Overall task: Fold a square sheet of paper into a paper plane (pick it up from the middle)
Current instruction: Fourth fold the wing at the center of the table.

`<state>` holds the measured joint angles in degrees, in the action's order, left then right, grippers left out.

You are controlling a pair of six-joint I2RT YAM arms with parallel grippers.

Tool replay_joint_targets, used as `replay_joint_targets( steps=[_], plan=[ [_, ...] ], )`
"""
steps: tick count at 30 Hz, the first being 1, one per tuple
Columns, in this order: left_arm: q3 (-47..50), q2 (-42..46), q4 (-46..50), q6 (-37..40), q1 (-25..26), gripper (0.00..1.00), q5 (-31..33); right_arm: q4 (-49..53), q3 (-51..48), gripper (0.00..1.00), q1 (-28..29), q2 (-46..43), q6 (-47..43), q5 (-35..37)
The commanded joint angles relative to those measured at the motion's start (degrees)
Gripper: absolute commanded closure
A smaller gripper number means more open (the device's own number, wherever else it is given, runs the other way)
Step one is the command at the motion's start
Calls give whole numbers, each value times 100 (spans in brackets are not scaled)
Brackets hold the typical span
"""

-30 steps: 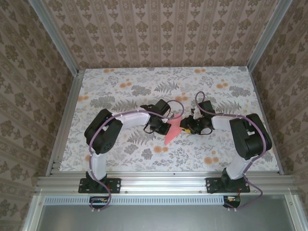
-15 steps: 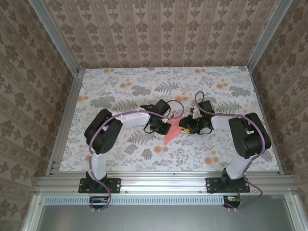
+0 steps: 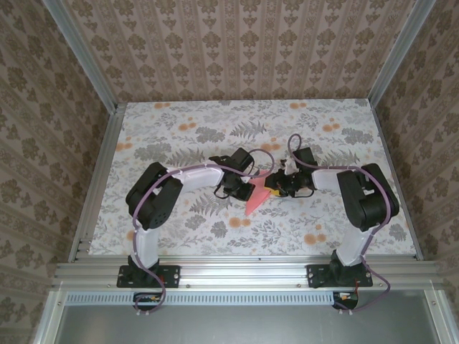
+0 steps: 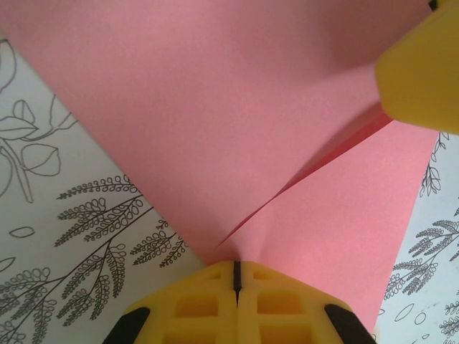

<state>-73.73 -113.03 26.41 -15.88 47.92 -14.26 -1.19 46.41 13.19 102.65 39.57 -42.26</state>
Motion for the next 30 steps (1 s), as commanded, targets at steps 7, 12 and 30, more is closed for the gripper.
replay_joint_targets(
  steps=[7,12,30],
  plan=[
    [150,18,123,106,24,99,107,338,500,72,28,289,-487,-298],
    [110,166,150,63,28,97,151,558,495,86,33,139,-569,-232],
    [-50,1286,691,-521,1153,58,1566,-281,-803,96,349,-1363,1030,812]
  ],
)
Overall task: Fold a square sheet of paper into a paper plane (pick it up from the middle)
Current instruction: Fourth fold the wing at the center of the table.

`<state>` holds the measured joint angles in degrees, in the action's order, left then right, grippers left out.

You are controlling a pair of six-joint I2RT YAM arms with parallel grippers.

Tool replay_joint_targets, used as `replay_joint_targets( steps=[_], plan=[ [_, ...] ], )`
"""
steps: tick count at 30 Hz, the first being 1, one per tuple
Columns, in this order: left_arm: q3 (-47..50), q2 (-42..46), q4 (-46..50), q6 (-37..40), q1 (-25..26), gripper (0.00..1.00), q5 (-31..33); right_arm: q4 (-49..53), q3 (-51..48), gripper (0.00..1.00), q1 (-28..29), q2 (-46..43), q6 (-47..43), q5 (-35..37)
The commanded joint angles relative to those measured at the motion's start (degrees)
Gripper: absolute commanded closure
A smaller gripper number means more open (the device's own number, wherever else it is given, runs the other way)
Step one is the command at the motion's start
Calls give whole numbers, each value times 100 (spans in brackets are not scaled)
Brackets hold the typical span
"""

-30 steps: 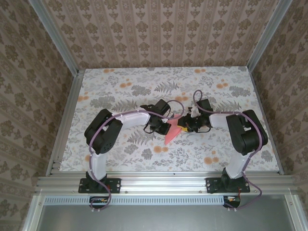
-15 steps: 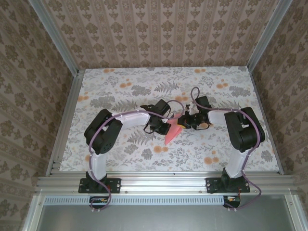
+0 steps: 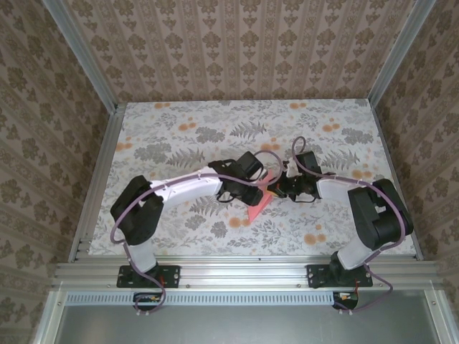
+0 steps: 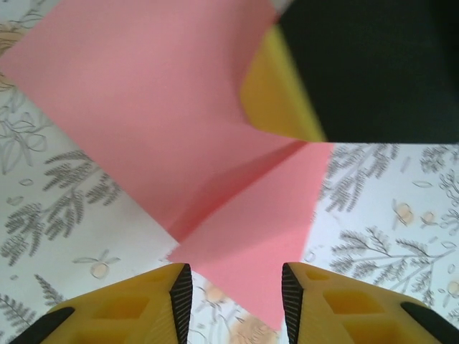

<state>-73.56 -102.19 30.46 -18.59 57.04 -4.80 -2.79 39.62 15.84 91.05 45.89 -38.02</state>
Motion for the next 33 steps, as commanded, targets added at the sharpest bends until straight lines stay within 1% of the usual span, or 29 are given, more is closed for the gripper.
replay_joint_targets(
  steps=[1,4,7,12,17,23,27,31,33],
  plan=[
    [-39,241,255,-297,328,57,684,-109,-142,96,121,-238,435,459],
    [109,231,26,-482,527,55,769,-178,-199,96,181,-258,579,565],
    [90,29,-21,-592,678,54,905,-257,-209,96,207,-174,663,550],
    [-40,-319,24,-757,937,54,1444,-340,-226,96,221,-118,744,526],
    [8,-466,-31,-931,978,54,1830,-345,-213,95,223,-105,754,489],
    [-109,-710,-40,-974,1020,56,1998,-361,-191,95,221,-76,795,485],
    [-26,-701,-97,-1083,1081,55,2220,-376,-166,95,225,-70,842,496],
    [278,-565,-325,-1099,1082,55,2221,-340,-100,95,219,-61,851,483],
    [474,-431,-532,-1055,1073,53,2163,-286,-53,95,222,-43,819,488]
  ],
)
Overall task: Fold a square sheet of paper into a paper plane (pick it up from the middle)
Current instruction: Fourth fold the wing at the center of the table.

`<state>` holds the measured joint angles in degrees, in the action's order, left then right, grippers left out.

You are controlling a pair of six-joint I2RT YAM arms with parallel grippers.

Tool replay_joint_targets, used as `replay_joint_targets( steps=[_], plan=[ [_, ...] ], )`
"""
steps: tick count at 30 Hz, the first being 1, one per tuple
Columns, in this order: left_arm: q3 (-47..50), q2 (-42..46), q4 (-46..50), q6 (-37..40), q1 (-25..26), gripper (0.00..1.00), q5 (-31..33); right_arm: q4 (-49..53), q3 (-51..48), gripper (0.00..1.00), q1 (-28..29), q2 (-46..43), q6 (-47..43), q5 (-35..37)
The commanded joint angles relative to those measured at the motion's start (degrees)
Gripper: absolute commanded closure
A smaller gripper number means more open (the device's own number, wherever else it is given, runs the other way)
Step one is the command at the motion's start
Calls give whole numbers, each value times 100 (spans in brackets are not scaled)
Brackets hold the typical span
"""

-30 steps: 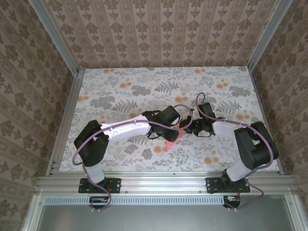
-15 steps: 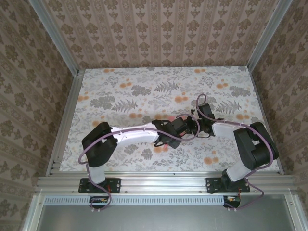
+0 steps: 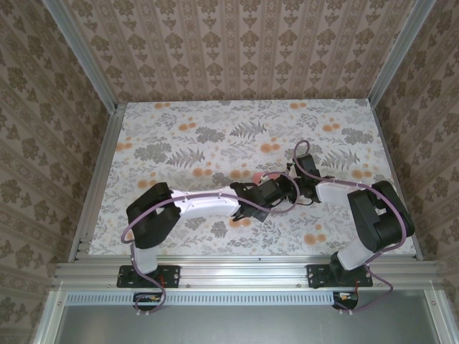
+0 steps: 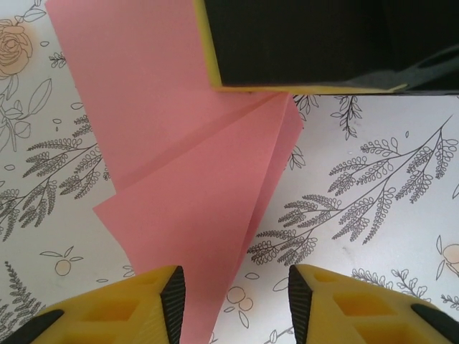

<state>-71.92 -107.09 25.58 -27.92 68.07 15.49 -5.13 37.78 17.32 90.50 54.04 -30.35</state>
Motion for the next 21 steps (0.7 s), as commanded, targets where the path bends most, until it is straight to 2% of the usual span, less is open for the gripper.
replay_joint_targets(
  steps=[1,8,15,21],
  plan=[
    [415,135,-188,-90,-39,53,79,-52,142,95,76,20,-1,-279],
    [1162,581,-1266,296,-264,51,-422,46,195,95,65,20,49,-285],
    [1139,484,-1386,727,-312,51,-501,23,247,95,69,-15,192,-356],
    [1137,478,-1369,708,-312,62,-296,97,303,93,63,20,159,-418]
  ],
)
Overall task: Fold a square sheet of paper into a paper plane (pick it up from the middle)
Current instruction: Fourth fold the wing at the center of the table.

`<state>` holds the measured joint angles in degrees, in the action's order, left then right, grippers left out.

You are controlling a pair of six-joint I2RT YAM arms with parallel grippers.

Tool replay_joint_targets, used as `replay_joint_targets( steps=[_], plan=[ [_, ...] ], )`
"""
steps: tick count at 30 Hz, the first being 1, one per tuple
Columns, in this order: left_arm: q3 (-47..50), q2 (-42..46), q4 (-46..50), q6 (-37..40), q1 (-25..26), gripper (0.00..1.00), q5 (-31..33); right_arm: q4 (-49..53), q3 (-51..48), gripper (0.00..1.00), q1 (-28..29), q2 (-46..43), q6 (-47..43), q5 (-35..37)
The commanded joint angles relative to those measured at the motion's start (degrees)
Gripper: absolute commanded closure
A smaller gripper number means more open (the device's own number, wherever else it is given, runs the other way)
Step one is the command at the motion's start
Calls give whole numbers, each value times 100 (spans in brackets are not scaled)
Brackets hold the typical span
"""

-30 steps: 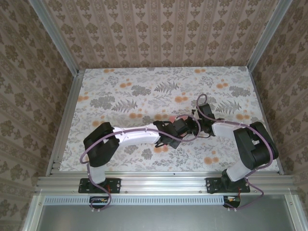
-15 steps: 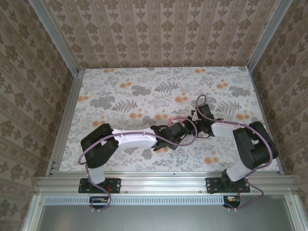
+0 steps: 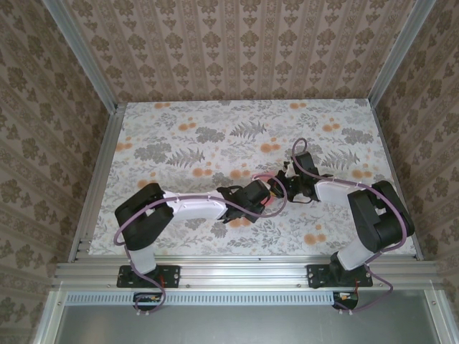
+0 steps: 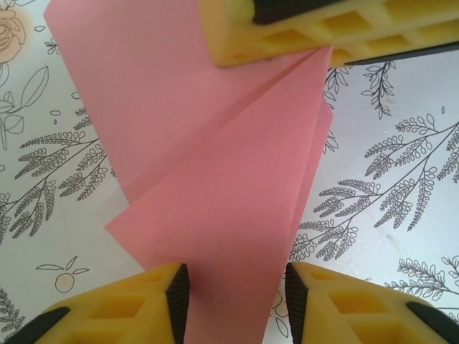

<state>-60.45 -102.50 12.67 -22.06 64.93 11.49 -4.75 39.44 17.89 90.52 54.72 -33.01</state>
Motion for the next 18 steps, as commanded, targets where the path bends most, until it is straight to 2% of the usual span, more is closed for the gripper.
replay_joint_targets(
  steps=[1,13,18],
  plan=[
    [-11,19,-60,106,3,64,148,56,146,93,10,18,84,-164],
    [-19,1,-19,-7,-19,86,235,150,204,86,1,18,-20,-179],
    [113,11,-219,-203,-224,94,-179,316,248,81,-60,-28,-188,-189]
  ],
)
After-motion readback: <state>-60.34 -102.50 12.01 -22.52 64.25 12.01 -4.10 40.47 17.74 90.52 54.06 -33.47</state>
